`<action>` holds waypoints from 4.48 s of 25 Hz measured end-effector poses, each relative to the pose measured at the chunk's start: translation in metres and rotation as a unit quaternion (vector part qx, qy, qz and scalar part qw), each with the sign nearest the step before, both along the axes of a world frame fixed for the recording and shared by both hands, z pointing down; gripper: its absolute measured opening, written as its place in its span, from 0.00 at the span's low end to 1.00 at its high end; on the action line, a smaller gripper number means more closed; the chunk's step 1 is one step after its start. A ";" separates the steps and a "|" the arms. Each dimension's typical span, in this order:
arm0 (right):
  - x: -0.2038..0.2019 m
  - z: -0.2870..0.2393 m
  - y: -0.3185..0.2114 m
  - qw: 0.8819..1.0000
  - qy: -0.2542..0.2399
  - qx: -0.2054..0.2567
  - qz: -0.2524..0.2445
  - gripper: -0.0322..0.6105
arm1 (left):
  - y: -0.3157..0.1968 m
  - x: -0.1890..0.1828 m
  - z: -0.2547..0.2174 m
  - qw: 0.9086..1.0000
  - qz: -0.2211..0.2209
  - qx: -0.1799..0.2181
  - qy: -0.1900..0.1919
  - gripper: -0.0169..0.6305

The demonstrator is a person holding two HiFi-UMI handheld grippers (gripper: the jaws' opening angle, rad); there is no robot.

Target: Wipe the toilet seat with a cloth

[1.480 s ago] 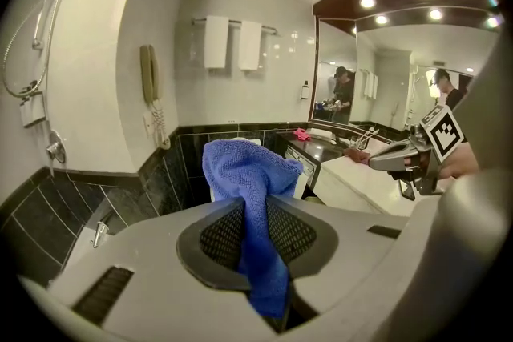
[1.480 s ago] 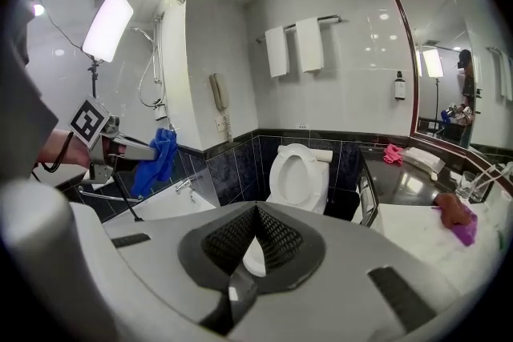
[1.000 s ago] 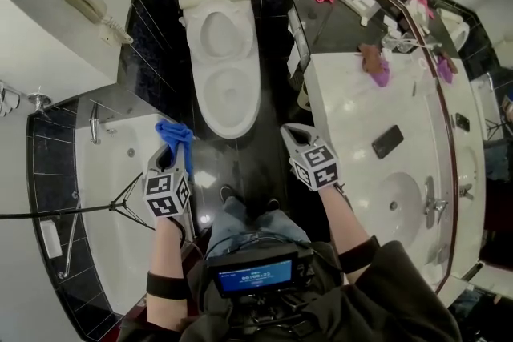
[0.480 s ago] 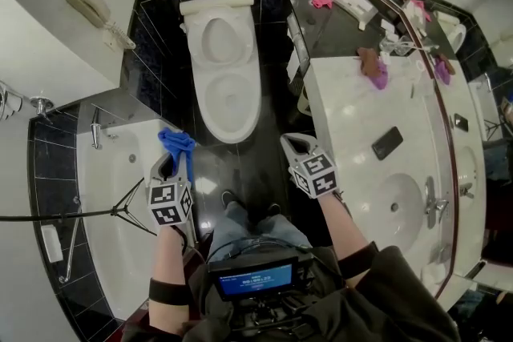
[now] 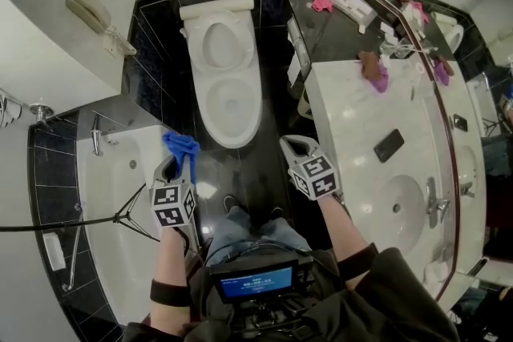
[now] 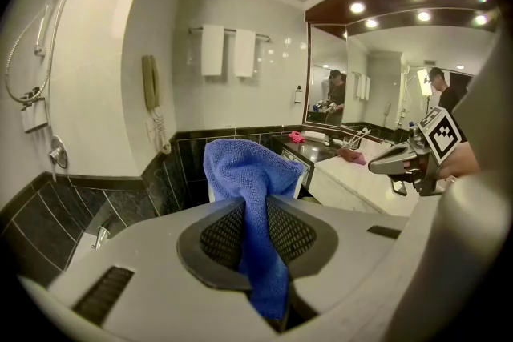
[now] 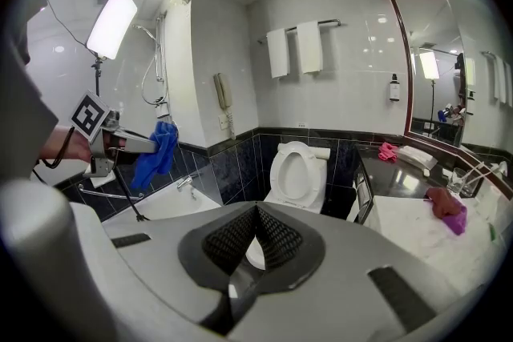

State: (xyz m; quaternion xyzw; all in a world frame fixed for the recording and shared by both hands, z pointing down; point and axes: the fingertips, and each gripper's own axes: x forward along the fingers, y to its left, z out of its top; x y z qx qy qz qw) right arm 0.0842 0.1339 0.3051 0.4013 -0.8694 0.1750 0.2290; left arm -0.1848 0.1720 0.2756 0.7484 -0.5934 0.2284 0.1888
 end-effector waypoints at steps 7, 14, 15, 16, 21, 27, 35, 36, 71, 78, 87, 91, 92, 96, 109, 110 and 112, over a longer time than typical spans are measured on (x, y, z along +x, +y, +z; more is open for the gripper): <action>-0.031 -0.008 -0.026 1.000 0.014 0.018 -0.010 0.08 | -0.025 -0.010 0.003 1.000 0.025 0.002 0.004 0.13; -0.077 -0.022 -0.067 0.998 0.038 0.043 -0.012 0.13 | -0.058 -0.031 0.009 0.998 0.058 0.005 0.012 0.13; -0.085 -0.024 -0.074 0.998 0.041 0.048 -0.016 0.14 | -0.064 -0.035 0.010 0.998 0.062 0.005 0.013 0.13; -0.093 -0.025 -0.081 0.997 0.045 0.053 -0.020 0.16 | -0.069 -0.039 0.012 0.998 0.064 0.006 0.015 0.13; -0.125 -0.024 -0.115 0.994 0.072 0.074 -0.046 0.27 | -0.096 -0.048 0.025 0.997 0.075 0.004 0.021 0.13; -0.138 -0.023 -0.177 0.986 0.113 0.098 -0.072 0.35 | -0.133 -0.047 0.032 0.996 0.081 0.000 0.026 0.13; -0.141 0.001 -0.308 0.972 0.163 0.137 -0.103 0.37 | -0.222 -0.034 0.063 0.998 0.055 -0.003 0.028 0.13; -0.143 0.008 -0.323 0.970 0.169 0.137 -0.111 0.37 | -0.234 -0.031 0.070 0.998 0.049 -0.007 0.030 0.13; -0.220 0.187 -0.649 0.891 0.286 0.175 -0.305 0.24 | -0.499 0.000 0.227 0.989 -0.113 -0.072 0.061 0.13; -0.221 0.184 -0.650 0.884 0.304 0.190 -0.300 0.19 | -0.501 0.000 0.230 0.989 -0.114 -0.074 0.063 0.13; -0.219 0.180 -0.633 0.872 0.327 0.200 -0.304 0.19 | -0.482 0.000 0.222 0.988 -0.112 -0.083 0.071 0.13; -0.218 0.176 -0.615 0.867 0.339 0.202 -0.304 0.19 | -0.468 -0.002 0.212 0.987 -0.110 -0.087 0.074 0.13; -0.217 0.175 -0.609 0.865 0.343 0.203 -0.304 0.19 | -0.463 -0.003 0.210 0.987 -0.110 -0.087 0.073 0.13; -0.215 0.171 -0.580 0.862 0.354 0.204 -0.300 0.18 | -0.440 -0.012 0.208 0.989 -0.104 -0.084 0.060 0.13; -0.200 0.182 -0.437 0.844 0.415 0.223 -0.256 0.18 | -0.320 -0.044 0.193 0.995 -0.050 -0.073 0.052 0.13; -0.198 0.186 -0.421 0.842 0.421 0.222 -0.253 0.18 | -0.309 -0.047 0.193 0.995 -0.045 -0.071 0.053 0.13; -0.194 0.195 -0.393 0.839 0.434 0.222 -0.243 0.18 | -0.287 -0.052 0.194 0.996 -0.034 -0.064 0.055 0.13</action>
